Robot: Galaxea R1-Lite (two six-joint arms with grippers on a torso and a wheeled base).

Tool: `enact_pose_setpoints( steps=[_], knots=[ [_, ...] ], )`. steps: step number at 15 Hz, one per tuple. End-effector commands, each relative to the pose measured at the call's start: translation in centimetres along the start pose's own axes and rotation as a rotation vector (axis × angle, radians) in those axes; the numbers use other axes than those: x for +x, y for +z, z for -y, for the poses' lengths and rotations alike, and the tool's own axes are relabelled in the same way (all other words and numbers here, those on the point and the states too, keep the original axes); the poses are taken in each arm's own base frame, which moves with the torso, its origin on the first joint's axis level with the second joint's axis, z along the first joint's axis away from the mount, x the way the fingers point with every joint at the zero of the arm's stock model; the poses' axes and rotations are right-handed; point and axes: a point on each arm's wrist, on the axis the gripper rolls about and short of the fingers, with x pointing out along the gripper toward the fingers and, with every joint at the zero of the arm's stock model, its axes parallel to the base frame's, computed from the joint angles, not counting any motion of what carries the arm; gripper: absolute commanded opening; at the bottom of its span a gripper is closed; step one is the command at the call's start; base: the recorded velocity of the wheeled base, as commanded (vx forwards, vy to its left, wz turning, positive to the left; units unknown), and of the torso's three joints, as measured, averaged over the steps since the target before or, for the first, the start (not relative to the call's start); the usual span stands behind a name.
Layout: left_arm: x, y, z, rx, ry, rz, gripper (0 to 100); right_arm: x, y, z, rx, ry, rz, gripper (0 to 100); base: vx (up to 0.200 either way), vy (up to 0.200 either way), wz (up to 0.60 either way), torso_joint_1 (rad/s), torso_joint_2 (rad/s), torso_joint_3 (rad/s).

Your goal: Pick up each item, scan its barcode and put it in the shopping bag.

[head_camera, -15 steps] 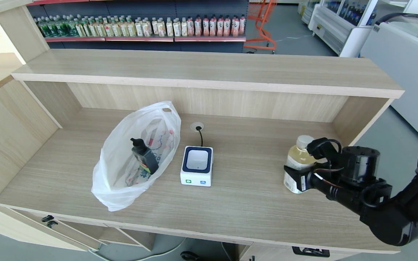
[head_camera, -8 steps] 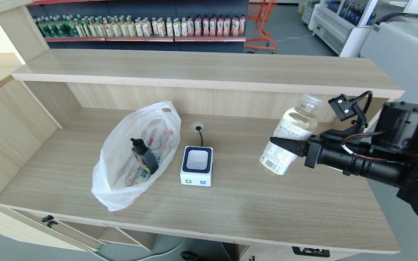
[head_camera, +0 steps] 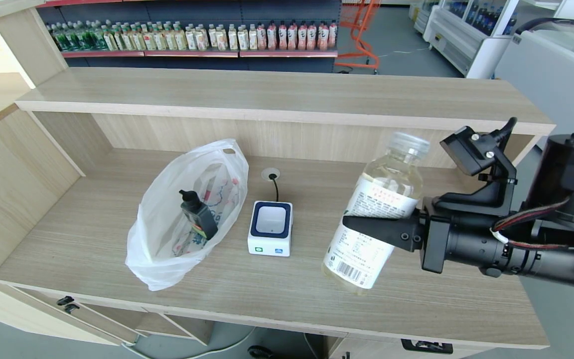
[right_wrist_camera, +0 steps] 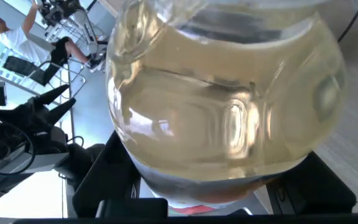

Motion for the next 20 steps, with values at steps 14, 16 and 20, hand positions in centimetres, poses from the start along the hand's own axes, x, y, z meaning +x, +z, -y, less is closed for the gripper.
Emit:
enact_pose_setpoints(
  steps=[14,16,20],
  knots=[
    [0.0,0.0,0.0,-0.001,0.000,0.000,100,-2.3,1.5,-3.0,0.026,0.077,-0.047,0,0.000,0.000,0.00,0.000,0.00,0.000],
    [0.0,0.0,0.0,-0.001,0.000,0.000,100,-2.4,1.6,-3.0,0.037,0.075,-0.042,0,0.000,0.000,0.00,0.000,0.00,0.000],
    [0.0,0.0,0.0,-0.001,0.000,0.000,100,-2.7,1.7,-3.2,0.036,0.076,-0.040,0,0.000,0.000,0.00,0.000,0.00,0.000]
  ],
)
